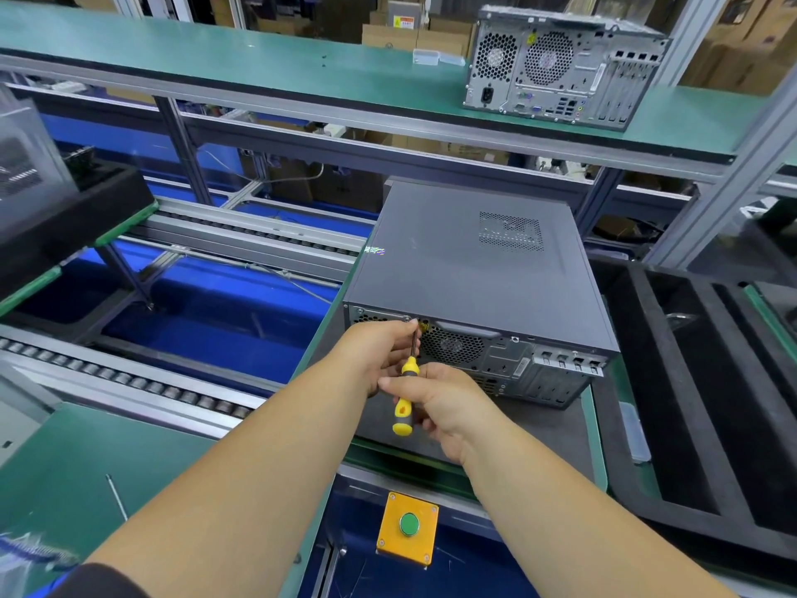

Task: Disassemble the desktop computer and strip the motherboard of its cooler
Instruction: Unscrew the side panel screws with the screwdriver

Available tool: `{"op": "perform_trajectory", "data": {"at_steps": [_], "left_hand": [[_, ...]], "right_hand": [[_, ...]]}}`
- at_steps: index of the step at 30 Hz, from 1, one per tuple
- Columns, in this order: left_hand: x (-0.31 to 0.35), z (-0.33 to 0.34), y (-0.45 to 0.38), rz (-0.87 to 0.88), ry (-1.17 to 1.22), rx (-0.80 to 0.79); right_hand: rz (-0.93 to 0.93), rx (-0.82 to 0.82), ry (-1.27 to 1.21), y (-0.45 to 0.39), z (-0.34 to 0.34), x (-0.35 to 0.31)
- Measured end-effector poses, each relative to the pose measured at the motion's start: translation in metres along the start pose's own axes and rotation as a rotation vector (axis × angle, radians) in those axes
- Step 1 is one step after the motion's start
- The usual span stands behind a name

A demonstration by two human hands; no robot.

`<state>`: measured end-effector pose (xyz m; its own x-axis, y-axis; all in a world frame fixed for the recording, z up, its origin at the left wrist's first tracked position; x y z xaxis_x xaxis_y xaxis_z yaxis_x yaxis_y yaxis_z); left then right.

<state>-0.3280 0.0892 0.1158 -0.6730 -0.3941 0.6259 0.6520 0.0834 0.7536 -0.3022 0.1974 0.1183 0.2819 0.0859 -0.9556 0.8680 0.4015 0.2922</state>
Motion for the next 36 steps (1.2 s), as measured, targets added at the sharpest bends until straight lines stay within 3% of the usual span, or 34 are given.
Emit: {"op": "perform_trajectory", "data": {"at_steps": [4, 16, 23, 30, 36], "left_hand": [[0.000, -0.004, 0.000, 0.032, -0.067, 0.011], [0.011, -0.001, 0.004, 0.158, -0.097, 0.050], [0.007, 0.002, -0.001, 0.084, -0.035, -0.053], [-0.010, 0.007, -0.003, -0.145, 0.238, -0.259], [-0.007, 0.012, 0.001, -0.164, 0.286, -0.343]], "right_hand": [[-0.004, 0.005, -0.015, -0.004, 0.005, 0.002], [0.070, -0.305, -0.250, 0.015, 0.002, -0.017], [-0.003, -0.209, -0.182, 0.006, 0.007, -0.013], [-0.079, -0.153, -0.105, 0.000, 0.015, -0.009], [-0.151, -0.093, 0.063, -0.002, 0.008, -0.008]]}}
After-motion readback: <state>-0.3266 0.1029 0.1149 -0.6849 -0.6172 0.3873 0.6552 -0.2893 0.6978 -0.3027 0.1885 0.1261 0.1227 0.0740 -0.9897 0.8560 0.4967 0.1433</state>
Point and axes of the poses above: each hand's wrist, its own y-axis away from the middle knuckle, its own z-axis out of the palm, x = y × z, the point moved 8 cm from there along -y, towards the middle knuckle, and after that the axes turned 15 degrees about -z, right-handed, at the moved point
